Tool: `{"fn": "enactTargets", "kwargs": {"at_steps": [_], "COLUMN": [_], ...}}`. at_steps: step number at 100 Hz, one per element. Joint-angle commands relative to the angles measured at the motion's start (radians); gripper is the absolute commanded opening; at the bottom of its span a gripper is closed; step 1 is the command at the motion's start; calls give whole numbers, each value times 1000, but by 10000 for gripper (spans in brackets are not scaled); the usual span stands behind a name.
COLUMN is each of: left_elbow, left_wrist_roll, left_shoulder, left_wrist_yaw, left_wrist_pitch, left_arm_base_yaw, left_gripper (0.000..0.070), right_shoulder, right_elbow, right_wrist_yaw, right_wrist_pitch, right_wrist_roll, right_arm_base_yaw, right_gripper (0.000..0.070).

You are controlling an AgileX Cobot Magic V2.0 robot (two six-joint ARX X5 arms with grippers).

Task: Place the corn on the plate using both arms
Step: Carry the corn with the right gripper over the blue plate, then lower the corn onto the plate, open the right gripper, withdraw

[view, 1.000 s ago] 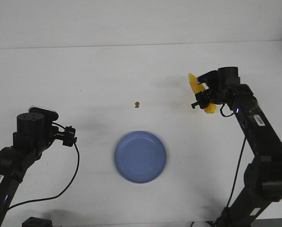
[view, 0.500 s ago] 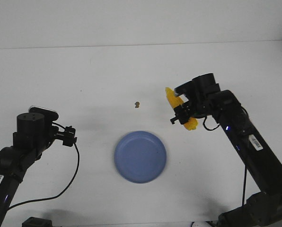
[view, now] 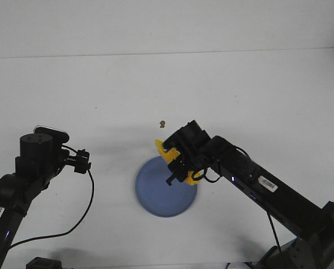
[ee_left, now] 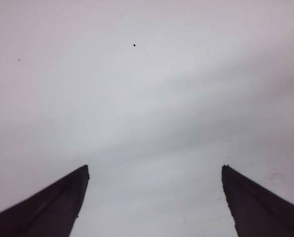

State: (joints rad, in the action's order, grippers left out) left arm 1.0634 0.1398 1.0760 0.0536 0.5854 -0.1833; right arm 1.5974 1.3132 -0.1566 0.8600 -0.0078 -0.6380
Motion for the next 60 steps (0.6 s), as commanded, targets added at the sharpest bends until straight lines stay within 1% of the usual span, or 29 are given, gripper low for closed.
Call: {"fn": "enactTargets", "kwargs": {"at_steps": [1,17,31,38,44,55,60], "left_elbow": [9,9,9,9,9,9,9], "left_wrist_roll": [-7,-11,-11,-11,-11,-14,-14], "left_shoulder": [10,10,10,10,10,10,10], "left_wrist_yaw": [1,1,1,1,1,1,1], "left_wrist_pitch": [-3,-3,-3,-3,-3,-3,-3], "left_arm_base_yaw": [1,1,1,1,1,1,1], "left_gripper": [550,550,550,550,550,550,550], "right_shoulder": [8,8,8,8,8,8,8], "right_elbow": [-14,-85,-122,-123,-123,-123,-123], "right_wrist_yaw": [0,1,9,27,34,34,34], "right_wrist_pitch": [-28,-101,-114,-117,-123,-128,-127], "right_wrist_roll": [53,100,123,125,125,125,125], "right_arm_base_yaw": [-29,-85,-114,-121,-123,-123,-123], "right_gripper": [138,138,138,147,171,289,316]}}
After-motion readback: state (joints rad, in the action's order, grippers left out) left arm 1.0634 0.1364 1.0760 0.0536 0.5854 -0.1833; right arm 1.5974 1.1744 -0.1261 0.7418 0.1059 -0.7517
